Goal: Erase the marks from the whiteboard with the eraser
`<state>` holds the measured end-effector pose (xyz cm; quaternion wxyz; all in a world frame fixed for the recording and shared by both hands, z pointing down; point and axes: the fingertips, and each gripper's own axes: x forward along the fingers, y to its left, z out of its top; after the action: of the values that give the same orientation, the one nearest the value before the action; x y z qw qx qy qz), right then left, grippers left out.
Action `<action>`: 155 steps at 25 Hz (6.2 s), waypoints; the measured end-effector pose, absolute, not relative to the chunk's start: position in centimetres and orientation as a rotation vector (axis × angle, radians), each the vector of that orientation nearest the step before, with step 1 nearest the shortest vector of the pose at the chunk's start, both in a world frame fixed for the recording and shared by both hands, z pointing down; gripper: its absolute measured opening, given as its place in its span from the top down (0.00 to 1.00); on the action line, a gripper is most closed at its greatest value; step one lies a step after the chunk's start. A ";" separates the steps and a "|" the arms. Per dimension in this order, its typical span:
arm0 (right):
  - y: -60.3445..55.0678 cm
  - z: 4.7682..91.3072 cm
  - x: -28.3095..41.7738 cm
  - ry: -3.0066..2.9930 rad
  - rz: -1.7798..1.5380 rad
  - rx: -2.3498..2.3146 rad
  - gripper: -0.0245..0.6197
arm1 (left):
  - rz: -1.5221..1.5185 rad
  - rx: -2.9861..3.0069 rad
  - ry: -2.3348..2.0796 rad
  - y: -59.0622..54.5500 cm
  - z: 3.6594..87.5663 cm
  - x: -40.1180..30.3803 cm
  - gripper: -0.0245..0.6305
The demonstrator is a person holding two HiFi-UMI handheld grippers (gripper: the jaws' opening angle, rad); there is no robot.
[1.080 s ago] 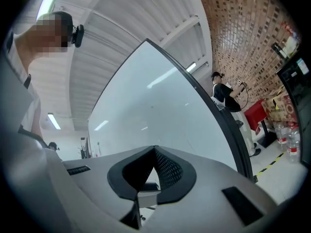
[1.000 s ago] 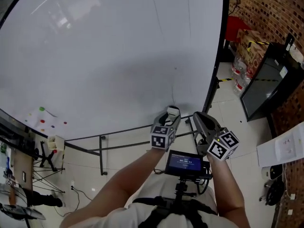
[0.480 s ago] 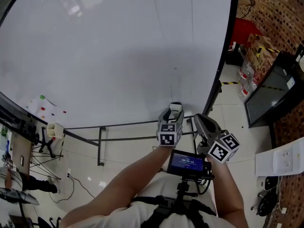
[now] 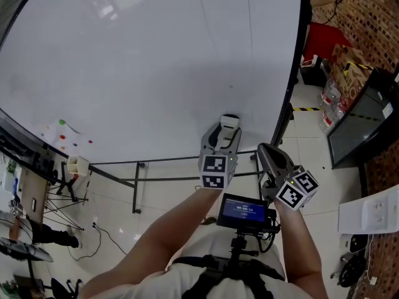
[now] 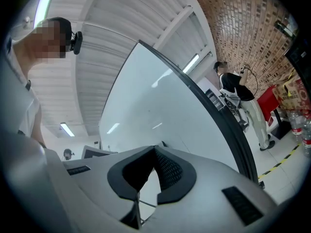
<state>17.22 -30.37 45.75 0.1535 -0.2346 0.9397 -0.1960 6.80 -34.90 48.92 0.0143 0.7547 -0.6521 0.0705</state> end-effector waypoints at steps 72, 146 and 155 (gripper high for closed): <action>-28.2 43.4 9.4 2.655 -0.338 -0.975 0.94 | 1.320 3.242 -1.750 -33.4 40.4 4.5 0.56; -31.2 24.4 13.5 2.742 0.085 -0.254 0.94 | 1.119 3.031 -2.403 -34.6 22.1 6.7 0.55; -30.9 25.4 12.4 2.743 0.088 -0.249 0.94 | 1.101 3.014 -2.643 -34.0 18.5 5.4 0.55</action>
<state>12.38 -30.87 25.35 0.1919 -0.0886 0.9769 0.0313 5.41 -34.01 18.53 -0.4861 0.6336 -0.5556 0.2315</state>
